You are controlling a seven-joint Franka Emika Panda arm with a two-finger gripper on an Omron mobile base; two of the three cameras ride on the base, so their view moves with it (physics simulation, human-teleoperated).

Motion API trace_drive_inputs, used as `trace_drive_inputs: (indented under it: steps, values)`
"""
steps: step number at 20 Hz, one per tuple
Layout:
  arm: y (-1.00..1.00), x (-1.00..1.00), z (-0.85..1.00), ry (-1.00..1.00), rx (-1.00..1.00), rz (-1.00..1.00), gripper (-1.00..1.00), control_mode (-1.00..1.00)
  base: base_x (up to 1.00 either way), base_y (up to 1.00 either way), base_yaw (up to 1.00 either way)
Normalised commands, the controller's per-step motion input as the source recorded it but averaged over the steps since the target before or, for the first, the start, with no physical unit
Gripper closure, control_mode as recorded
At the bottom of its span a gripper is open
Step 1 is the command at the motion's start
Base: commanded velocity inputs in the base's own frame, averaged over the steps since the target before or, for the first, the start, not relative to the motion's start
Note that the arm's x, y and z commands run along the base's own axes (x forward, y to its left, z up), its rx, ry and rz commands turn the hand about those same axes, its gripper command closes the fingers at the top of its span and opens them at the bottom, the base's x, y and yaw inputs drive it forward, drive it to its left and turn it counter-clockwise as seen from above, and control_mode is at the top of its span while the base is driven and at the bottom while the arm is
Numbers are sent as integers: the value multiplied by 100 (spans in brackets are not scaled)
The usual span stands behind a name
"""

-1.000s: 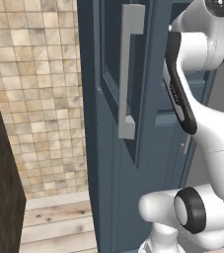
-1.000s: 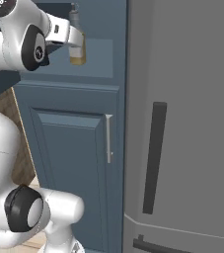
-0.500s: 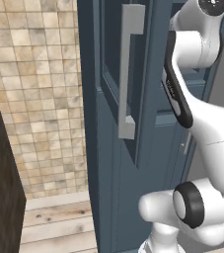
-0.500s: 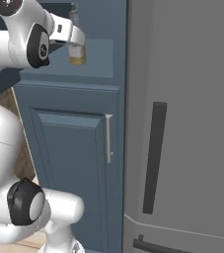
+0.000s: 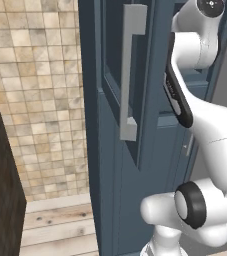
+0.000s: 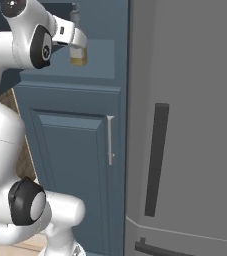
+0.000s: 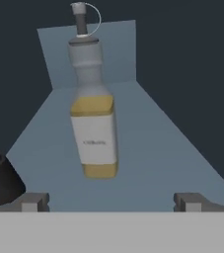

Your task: Move the oil and vinegar bottle and shaker from the cabinet to the dining counter.

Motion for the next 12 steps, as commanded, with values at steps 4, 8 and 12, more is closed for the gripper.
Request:
trace_drive_inputs:
  steps: [4, 8, 12]
  values:
    - [9, 14, -7, 0, 0, -1, -100, -100, 0, 0, 0]
    - [6, 10, -4, 0, 0, 0, -100, -100, 0, 0, 0]
    - [2, 11, -1, 0, 0, 0, -100, -100, 0, 0, 0]
